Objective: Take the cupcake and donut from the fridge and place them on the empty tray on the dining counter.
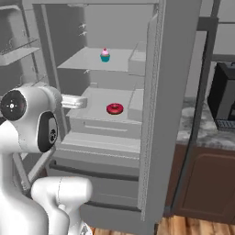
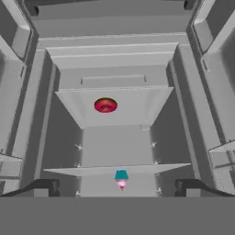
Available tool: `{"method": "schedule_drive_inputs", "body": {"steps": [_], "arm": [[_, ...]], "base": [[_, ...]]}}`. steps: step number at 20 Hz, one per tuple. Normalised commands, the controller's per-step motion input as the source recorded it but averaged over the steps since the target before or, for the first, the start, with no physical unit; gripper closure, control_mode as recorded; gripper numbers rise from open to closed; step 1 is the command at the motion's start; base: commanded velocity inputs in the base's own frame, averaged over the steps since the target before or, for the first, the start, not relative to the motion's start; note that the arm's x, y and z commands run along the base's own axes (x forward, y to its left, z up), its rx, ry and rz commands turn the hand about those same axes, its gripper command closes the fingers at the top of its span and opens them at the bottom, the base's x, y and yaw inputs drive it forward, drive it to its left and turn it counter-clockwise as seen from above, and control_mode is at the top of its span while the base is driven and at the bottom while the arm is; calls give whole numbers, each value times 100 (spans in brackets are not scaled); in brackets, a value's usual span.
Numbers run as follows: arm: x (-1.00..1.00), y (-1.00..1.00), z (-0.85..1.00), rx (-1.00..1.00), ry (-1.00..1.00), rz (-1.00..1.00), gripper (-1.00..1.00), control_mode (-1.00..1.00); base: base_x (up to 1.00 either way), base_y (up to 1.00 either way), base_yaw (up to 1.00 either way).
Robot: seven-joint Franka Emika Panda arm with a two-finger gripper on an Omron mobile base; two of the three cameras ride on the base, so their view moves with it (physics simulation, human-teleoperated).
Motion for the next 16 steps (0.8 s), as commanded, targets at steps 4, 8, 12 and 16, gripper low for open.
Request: {"method": "schedule_drive_inputs", "body": {"steps": [4, 8, 12, 16], "arm": [[0, 0, 0, 0, 0, 0, -100, 100], [0, 0, 0, 0, 0, 0, -100, 100], [0, 0, 0, 0, 0, 0, -100, 100], [0, 0, 0, 0, 0, 0, -100, 100]], "base": [[100, 0, 0], [100, -3, 0], [100, -1, 0], [96, -5, 3]]}}
